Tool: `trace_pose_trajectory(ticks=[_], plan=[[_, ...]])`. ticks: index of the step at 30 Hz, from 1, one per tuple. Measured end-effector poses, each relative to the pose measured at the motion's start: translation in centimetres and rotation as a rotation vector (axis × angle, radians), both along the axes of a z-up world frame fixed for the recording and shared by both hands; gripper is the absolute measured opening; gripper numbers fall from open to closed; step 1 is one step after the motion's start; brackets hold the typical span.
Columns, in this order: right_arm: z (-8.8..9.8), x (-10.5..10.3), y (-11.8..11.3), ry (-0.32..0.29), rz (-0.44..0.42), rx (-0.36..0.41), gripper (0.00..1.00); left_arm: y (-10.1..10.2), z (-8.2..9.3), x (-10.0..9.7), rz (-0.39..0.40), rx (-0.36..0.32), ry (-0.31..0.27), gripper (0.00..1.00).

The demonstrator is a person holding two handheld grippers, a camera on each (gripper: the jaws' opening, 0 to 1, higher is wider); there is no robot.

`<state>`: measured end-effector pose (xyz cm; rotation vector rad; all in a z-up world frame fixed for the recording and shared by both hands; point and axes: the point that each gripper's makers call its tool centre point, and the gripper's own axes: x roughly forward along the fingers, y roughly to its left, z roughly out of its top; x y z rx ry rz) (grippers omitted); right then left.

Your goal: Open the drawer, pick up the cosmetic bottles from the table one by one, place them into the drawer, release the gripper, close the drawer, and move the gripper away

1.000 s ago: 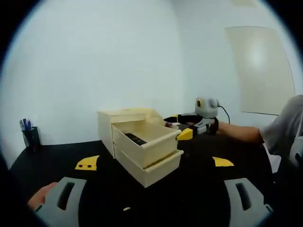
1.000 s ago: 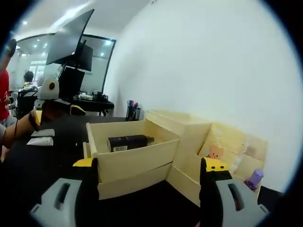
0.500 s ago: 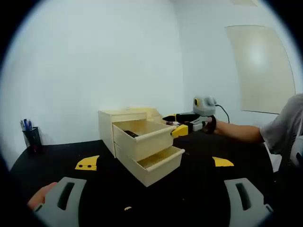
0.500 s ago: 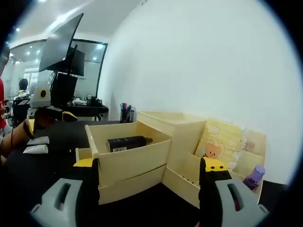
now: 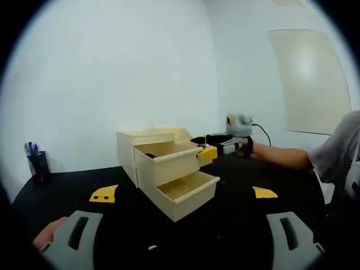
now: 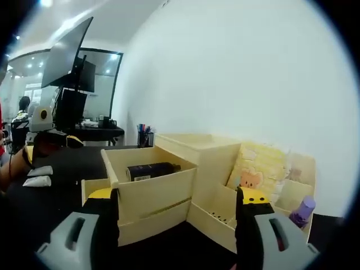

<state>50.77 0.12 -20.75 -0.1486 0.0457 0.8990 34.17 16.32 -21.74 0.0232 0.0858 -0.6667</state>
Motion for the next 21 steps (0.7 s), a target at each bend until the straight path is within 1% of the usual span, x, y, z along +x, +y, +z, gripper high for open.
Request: trace_pose_trajectory(ticks=[4,21], plan=[[-0.1,0.4,-0.1,0.004,-0.009,0.003,0.8,0.2,0.0,0.2,0.0,0.003,0.001,0.87],[-0.1,2.1,0.2,0.009,-0.031,-0.007,0.8,-0.3,-0.6,-0.1,-0.001,0.016,0.013,0.86]])
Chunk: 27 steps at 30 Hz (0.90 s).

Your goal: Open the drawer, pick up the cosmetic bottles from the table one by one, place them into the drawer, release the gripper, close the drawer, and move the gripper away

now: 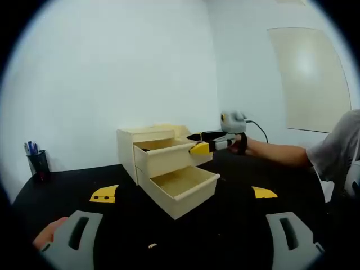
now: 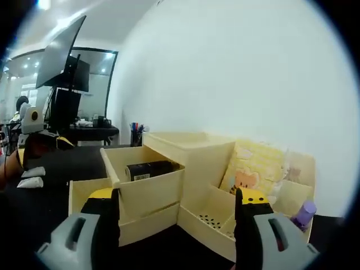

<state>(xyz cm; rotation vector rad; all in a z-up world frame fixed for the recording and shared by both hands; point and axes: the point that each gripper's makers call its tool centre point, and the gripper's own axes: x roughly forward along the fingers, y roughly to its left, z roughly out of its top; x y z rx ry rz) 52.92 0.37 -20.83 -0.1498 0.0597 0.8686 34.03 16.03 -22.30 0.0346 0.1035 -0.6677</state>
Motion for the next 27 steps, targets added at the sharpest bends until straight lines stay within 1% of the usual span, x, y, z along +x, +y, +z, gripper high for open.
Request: trace_pose_trajectory(ticks=[9,12,27], plan=[[-0.1,0.8,0.0,0.003,-0.018,-0.003,0.79,0.2,0.1,0.0,0.001,0.001,-0.002,0.86],[-0.1,1.4,-0.1,0.008,-0.024,0.003,0.79,0.2,0.0,0.0,0.003,0.006,-0.001,0.86],[-0.3,2.4,0.0,0.004,-0.055,0.003,0.78,0.5,-0.2,0.2,0.003,0.018,0.001,0.86]])
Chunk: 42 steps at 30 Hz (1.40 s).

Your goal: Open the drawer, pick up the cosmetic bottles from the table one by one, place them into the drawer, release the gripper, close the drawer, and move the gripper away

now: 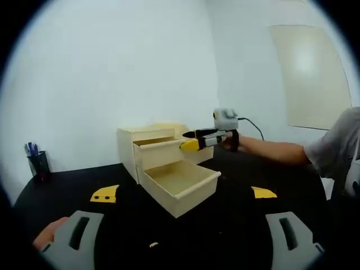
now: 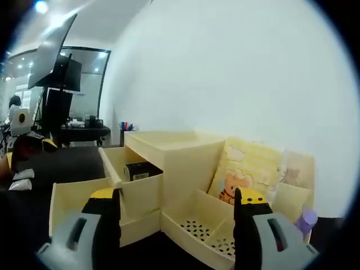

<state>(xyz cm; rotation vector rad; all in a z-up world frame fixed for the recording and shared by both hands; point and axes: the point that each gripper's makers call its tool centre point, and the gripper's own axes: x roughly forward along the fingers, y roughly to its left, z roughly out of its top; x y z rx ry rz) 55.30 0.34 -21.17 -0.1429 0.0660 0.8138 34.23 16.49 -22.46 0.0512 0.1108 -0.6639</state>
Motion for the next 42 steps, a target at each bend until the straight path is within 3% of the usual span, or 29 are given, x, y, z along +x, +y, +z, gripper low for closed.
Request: trace_pose_trajectory(ticks=[10,42], plan=[[0.3,1.1,0.0,-0.032,-0.023,-0.037,0.77,-0.2,-0.2,-0.1,0.0,0.012,0.001,0.85],[0.2,4.8,-0.6,-0.01,-0.11,-0.016,0.76,-0.1,-0.5,0.0,-0.007,0.027,0.005,0.85]])
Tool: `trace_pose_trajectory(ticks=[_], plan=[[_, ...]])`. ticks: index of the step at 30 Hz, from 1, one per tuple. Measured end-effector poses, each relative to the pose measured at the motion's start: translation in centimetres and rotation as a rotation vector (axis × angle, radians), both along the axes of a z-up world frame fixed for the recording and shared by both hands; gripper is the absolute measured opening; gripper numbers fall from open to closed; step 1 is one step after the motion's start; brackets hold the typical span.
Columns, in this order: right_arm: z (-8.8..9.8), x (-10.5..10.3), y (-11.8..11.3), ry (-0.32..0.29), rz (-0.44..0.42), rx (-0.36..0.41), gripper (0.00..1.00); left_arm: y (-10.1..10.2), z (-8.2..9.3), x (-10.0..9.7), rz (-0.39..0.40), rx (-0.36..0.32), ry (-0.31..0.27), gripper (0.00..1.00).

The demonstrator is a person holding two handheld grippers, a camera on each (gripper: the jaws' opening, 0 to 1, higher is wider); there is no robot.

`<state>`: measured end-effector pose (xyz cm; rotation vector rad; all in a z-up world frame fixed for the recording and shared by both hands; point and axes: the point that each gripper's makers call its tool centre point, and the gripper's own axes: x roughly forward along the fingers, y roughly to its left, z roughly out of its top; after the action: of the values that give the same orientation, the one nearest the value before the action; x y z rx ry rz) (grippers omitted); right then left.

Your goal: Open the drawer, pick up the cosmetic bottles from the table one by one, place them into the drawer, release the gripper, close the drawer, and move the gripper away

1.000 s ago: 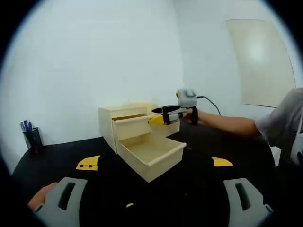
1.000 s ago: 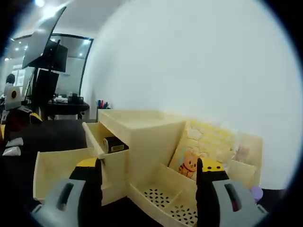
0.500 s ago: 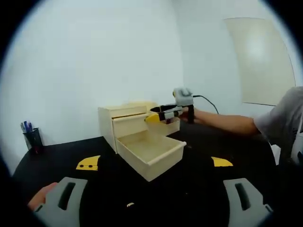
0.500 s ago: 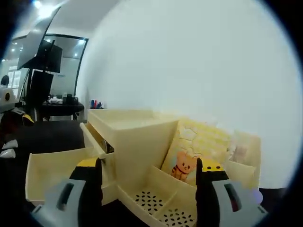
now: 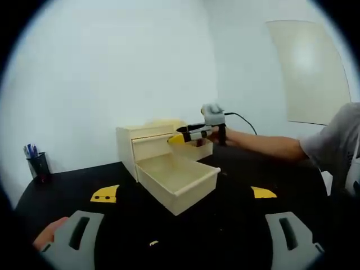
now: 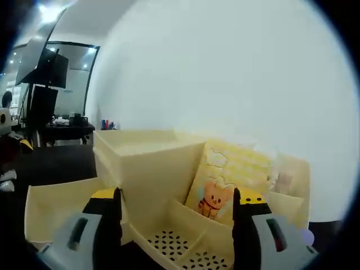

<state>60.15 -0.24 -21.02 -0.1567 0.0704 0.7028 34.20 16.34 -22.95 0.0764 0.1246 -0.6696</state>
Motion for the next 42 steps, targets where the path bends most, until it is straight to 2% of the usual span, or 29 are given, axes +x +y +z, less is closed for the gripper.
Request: trace_pose_trajectory(ticks=[6,9,13,16,17,18,20,24,25,28,29,31,33,35,37,42], plan=[[-0.1,0.1,0.0,0.006,-0.003,0.006,0.78,-0.1,-0.2,0.0,-0.001,0.001,0.003,0.85],[0.1,0.0,0.0,-0.002,0.001,0.006,0.75,0.2,-0.1,0.1,0.012,-0.002,0.0,0.84],[1.1,-1.6,-0.4,-0.026,0.03,0.014,0.74,0.7,1.2,0.0,0.019,-0.067,-0.021,0.83],[2.6,-3.2,-0.9,-0.054,0.077,0.008,0.74,1.3,1.6,0.1,0.036,-0.09,-0.028,0.82],[4.4,-4.4,-0.7,-0.075,0.146,0.044,0.74,1.4,1.7,0.2,0.041,-0.098,-0.025,0.81],[5.2,-5.0,-0.7,-0.08,0.171,0.064,0.73,1.3,1.7,0.3,0.044,-0.103,-0.022,0.8],[6.8,-7.7,-0.3,-0.069,0.221,0.101,0.69,1.3,1.6,0.3,0.052,-0.107,-0.02,0.79],[9.9,-11.0,-0.1,-0.077,0.281,0.114,0.57,1.3,1.3,0.5,0.07,-0.105,-0.007,0.77],[11.4,-11.7,0.1,-0.095,0.321,0.092,0.55,1.4,1.3,0.6,0.073,-0.107,-0.004,0.76],[12.4,-12.9,0.3,-0.116,0.363,0.017,0.54,1.5,1.3,0.7,0.085,-0.115,-0.004,0.75],[12.2,-13.7,0.6,-0.128,0.403,-0.039,0.55,1.6,1.4,0.8,0.087,-0.116,-0.004,0.75],[12.2,-15.0,1.0,-0.152,0.431,-0.104,0.62,1.6,1.3,0.8,0.089,-0.115,-0.004,0.75],[11.2,-16.3,1.2,-0.153,0.461,-0.205,0.63,1.4,1.8,0.8,0.087,-0.154,-0.019,0.75],[10.5,-17.0,1.2,-0.167,0.477,-0.308,0.63,1.4,1.8,0.6,0.082,-0.16,-0.017,0.75],[10.3,-17.5,1.3,-0.177,0.485,-0.352,0.63,1.5,1.4,0.8,0.093,-0.144,-0.013,0.75],[10.0,-19.0,2.0,-0.172,0.527,-0.373,0.61,1.1,0.7,0.7,0.09,-0.114,0.007,0.74]])
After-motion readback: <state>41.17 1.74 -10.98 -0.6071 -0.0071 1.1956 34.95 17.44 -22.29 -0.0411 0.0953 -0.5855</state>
